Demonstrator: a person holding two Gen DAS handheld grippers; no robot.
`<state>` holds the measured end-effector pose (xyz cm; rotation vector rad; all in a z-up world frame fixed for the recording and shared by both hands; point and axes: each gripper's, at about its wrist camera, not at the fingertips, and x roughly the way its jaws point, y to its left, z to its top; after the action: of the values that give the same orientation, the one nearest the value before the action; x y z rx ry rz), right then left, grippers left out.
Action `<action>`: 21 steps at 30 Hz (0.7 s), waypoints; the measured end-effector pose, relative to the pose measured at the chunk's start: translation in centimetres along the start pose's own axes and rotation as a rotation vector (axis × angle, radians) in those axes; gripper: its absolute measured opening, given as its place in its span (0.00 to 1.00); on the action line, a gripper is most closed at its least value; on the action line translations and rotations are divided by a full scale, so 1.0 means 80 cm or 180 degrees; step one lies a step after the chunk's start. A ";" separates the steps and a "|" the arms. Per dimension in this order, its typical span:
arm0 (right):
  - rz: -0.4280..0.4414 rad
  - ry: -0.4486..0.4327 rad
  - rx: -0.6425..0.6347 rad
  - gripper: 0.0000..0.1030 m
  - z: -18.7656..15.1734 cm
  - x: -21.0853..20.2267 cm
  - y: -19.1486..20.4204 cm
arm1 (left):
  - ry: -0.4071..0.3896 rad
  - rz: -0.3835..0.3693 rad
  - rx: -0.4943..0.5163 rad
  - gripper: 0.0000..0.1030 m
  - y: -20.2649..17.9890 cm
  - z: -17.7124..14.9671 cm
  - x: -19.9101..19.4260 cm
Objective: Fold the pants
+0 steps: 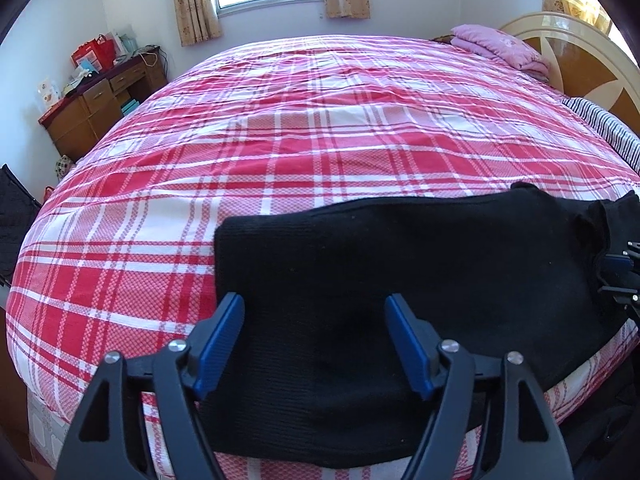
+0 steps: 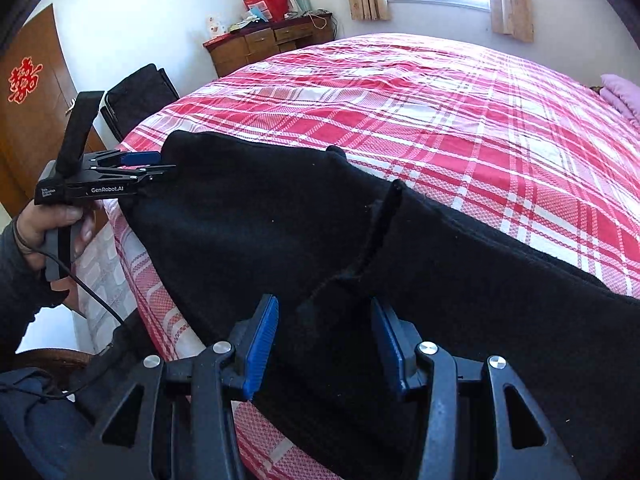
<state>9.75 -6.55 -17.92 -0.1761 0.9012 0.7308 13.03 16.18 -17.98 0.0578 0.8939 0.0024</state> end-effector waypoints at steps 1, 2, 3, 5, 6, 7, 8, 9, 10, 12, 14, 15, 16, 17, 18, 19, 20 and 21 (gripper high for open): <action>-0.0007 -0.0015 -0.0002 0.49 0.001 -0.001 0.001 | -0.0004 -0.0010 0.0011 0.76 0.000 0.000 0.002; -0.0005 -0.0044 0.0010 0.49 0.001 -0.004 0.001 | -0.0023 -0.0049 0.0031 0.80 0.002 -0.002 0.005; 0.0009 -0.0083 0.0037 0.49 0.001 -0.008 0.000 | -0.0043 -0.0072 0.0027 0.82 0.003 -0.003 0.006; 0.0014 -0.0193 0.0077 0.49 0.000 -0.019 -0.001 | -0.0089 -0.0109 -0.0018 0.82 0.008 -0.005 0.005; 0.0013 -0.0253 0.0072 0.49 -0.002 -0.024 -0.001 | -0.0106 -0.0129 -0.0035 0.82 0.010 -0.005 0.002; 0.0023 -0.0316 0.0060 0.49 -0.002 -0.030 -0.001 | -0.0111 -0.0128 -0.0070 0.82 0.013 -0.004 -0.001; 0.0033 -0.0347 0.0054 0.50 -0.003 -0.033 -0.001 | -0.0121 -0.0101 -0.0105 0.82 0.015 -0.004 -0.004; 0.0048 -0.0386 0.0047 0.50 -0.004 -0.037 -0.001 | -0.0134 -0.0073 -0.0142 0.82 0.019 -0.004 -0.007; 0.0056 -0.0418 0.0047 0.50 -0.004 -0.039 -0.001 | -0.0142 -0.0053 -0.0173 0.82 0.023 -0.004 -0.009; 0.0070 -0.0464 0.0058 0.50 -0.004 -0.042 -0.001 | -0.0186 -0.0028 -0.0259 0.82 0.035 -0.006 -0.015; 0.0090 -0.0472 0.0062 0.51 -0.006 -0.042 -0.001 | -0.0113 -0.0044 -0.0286 0.82 0.042 -0.008 -0.012; 0.0090 -0.0475 0.0054 0.51 -0.006 -0.042 0.000 | -0.0090 -0.0010 -0.0314 0.82 0.046 -0.009 -0.009; 0.0085 -0.0471 0.0045 0.51 -0.006 -0.042 0.000 | -0.0078 -0.0006 -0.0354 0.82 0.051 -0.012 -0.006; 0.0081 -0.0463 0.0036 0.51 -0.007 -0.042 0.002 | -0.0009 -0.0111 -0.0396 0.82 0.056 -0.015 0.002; 0.0083 -0.0462 0.0030 0.51 -0.007 -0.041 0.002 | 0.0042 -0.0156 -0.0426 0.82 0.058 -0.018 0.008; 0.0080 -0.0464 0.0027 0.51 -0.007 -0.042 0.002 | 0.0017 -0.0172 -0.0456 0.82 0.060 -0.020 0.009; 0.0072 -0.0467 0.0027 0.51 -0.008 -0.043 0.002 | -0.0032 -0.0174 -0.0459 0.82 0.058 -0.022 0.008; 0.0067 -0.0479 0.0029 0.51 -0.008 -0.044 0.002 | -0.0023 -0.0178 -0.0439 0.82 0.056 -0.021 0.007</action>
<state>7.79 -8.46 -15.60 -0.1021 0.7638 0.7491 12.16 20.72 -19.29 -0.0960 0.8860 0.0116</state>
